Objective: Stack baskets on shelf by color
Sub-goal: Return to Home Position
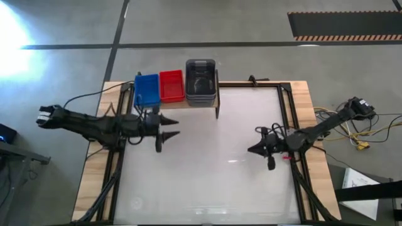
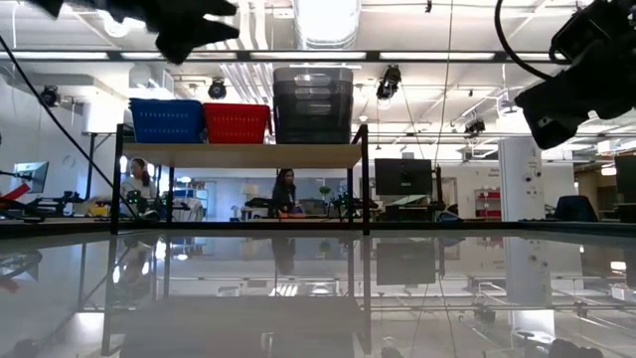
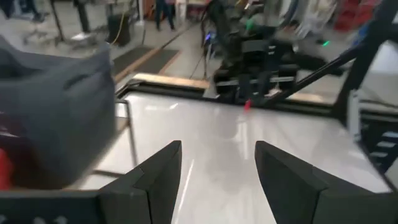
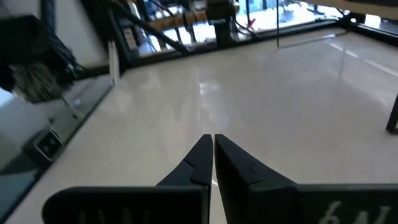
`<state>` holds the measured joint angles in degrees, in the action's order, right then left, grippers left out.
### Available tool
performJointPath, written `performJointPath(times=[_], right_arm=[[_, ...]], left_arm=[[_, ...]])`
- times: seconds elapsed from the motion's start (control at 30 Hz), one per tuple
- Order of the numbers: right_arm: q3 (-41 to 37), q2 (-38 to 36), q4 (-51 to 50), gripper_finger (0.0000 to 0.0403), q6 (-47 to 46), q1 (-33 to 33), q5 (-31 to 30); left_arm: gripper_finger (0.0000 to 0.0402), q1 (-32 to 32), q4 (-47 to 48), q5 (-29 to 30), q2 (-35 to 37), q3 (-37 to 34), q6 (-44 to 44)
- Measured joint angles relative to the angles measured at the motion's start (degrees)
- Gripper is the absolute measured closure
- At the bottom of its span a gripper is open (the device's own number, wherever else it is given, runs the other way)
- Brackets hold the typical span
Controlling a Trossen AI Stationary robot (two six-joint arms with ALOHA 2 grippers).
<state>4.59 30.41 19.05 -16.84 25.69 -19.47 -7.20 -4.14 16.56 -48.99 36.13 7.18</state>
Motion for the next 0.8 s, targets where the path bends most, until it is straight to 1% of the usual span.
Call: performJointPath(times=[0.07, 0.17, 0.3, 0.47, 0.6, 0.7, 0.8], right_arm=[[-1.7, -4.0, -0.1, 0.0394, 0.3, -1.8, 2.5], [-3.6, -9.4, -0.7, 0.0394, 0.7, -4.4, 5.6], [-3.9, -14.5, -3.3, 0.0394, 1.5, -7.7, 10.8], [-3.9, -18.9, -5.0, 0.0394, 3.7, -12.6, 15.2], [-3.9, -21.3, -5.9, 0.0394, 3.8, -15.9, 18.1], [-3.9, -22.3, -6.4, 0.0394, 4.0, -17.7, 21.6], [-3.9, -23.0, -7.1, 0.0394, 4.3, -19.5, 23.2]], left_arm=[[0.0213, -0.9, -5.2, 0.0, 1.2, -4.7, 1.1], [0.0213, -0.9, -8.7, 0.1, 4.2, -10.0, 3.3], [0.0213, -0.7, -8.9, 0.2, 10.8, -15.1, 2.5], [0.0213, -0.5, -8.9, 0.2, 22.3, -21.4, 0.8], [0.0213, -0.5, -6.0, -1.8, 31.7, -26.0, 0.8], [0.0218, -0.5, 0.2, -2.8, 40.5, -27.6, 0.6], [0.0237, -0.3, 6.0, -2.6, 48.7, -28.6, 0.3]])
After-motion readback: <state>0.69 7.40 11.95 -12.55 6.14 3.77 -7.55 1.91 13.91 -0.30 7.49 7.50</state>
